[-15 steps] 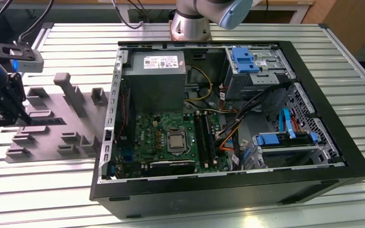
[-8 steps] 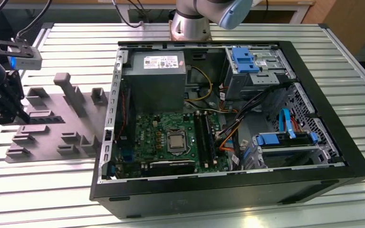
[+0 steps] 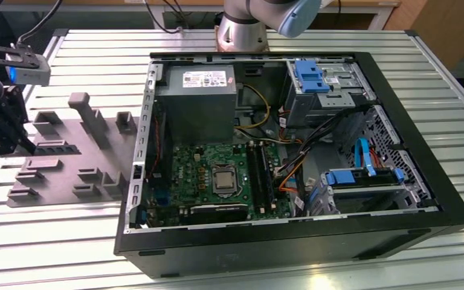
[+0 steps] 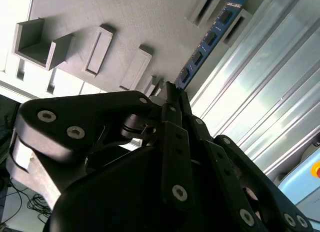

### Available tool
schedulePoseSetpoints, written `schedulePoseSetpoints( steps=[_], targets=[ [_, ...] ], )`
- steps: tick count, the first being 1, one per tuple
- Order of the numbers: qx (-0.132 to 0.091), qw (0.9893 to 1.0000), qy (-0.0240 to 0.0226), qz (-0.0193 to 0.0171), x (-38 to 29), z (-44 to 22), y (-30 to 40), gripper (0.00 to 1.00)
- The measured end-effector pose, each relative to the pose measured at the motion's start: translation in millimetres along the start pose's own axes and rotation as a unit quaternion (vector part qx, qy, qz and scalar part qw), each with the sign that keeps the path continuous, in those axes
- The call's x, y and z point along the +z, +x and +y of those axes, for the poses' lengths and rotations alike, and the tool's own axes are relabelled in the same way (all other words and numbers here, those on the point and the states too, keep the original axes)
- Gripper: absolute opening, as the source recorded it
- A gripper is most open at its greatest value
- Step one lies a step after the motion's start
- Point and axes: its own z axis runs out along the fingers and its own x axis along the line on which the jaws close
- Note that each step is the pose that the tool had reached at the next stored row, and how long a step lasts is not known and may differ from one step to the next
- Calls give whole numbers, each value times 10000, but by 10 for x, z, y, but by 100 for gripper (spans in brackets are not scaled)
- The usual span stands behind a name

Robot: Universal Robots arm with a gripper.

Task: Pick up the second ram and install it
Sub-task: 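Pick up the second ram and move it above second insertion slot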

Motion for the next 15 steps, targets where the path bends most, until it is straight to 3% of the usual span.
schedulePoseSetpoints(
  steps=[15],
  targets=[
    [0, 10000, 0, 0, -141, 2, -4, 14]
  ],
)
